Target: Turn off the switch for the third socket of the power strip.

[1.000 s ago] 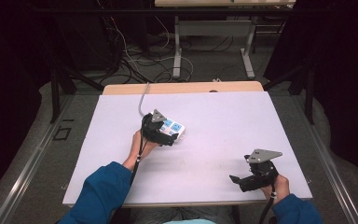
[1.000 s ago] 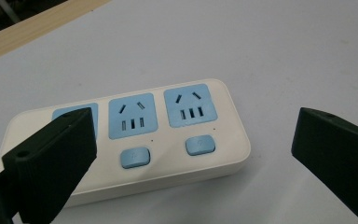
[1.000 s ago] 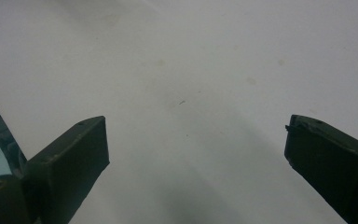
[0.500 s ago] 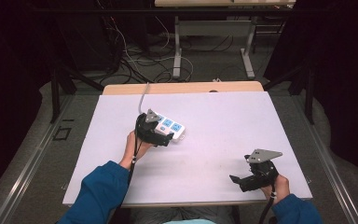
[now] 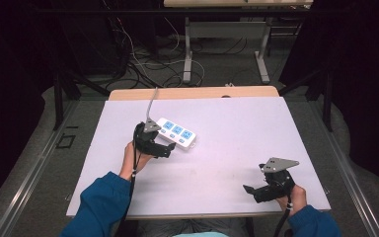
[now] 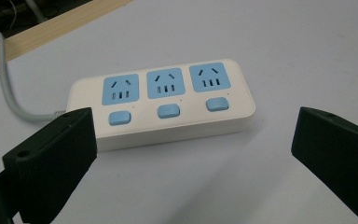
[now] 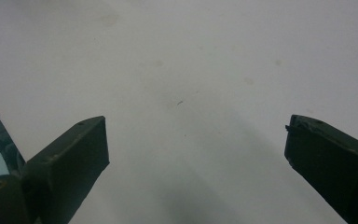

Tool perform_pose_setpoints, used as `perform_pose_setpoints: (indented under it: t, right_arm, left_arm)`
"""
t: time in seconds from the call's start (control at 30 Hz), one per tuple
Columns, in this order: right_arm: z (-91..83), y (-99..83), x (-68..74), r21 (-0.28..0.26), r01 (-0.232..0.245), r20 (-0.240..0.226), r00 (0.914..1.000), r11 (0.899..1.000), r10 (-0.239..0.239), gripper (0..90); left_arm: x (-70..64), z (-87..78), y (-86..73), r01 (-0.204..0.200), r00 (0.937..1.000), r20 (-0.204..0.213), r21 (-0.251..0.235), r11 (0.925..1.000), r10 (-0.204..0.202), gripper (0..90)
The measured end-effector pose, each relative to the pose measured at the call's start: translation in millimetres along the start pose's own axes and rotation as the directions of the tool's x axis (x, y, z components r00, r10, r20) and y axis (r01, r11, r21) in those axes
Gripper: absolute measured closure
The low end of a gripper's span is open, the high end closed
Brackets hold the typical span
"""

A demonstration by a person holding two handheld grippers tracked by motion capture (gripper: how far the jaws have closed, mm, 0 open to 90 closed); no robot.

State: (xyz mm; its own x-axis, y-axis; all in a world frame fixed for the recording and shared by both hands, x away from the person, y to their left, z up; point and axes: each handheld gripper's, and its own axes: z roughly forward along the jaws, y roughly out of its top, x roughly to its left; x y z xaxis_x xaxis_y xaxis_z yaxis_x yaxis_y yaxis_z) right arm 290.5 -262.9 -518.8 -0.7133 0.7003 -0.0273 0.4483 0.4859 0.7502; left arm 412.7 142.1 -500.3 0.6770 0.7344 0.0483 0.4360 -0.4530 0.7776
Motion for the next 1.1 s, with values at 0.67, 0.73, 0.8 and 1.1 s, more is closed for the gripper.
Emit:
perform_pose_setpoints:
  t: [0.67, 0.73, 0.8, 1.1]
  right_arm:
    - [0.1, 0.3, -0.2, 0.003, 0.002, 0.0, 1.0, 1.0, -0.002, 5.5]
    - [0.1, 0.3, -0.2, 0.003, 0.002, 0.0, 1.0, 1.0, -0.002, 5.5]
    - [0.1, 0.3, -0.2, 0.003, 0.002, 0.001, 1.0, 1.0, -0.002, 5.5]
    - [0.5, 0.3, 0.1, 0.0, 0.0, 0.005, 1.0, 1.0, 0.0, 5.5]
  left_arm:
    - [1.0, -37.9, -28.0, 0.026, 0.9995, -0.02, 0.018, 0.9995, -0.026, 0.2]
    - [0.5, -41.4, -30.9, 0.027, 0.9994, -0.021, 0.018, 0.9995, -0.026, 0.2]
    - [0.5, -45.3, -33.6, 0.022, 0.9995, -0.022, 0.02, 0.9996, -0.022, 0.2]
    - [0.7, -58.2, -45.1, 0.034, 0.999, -0.028, 0.027, 0.999, -0.033, 0.2]
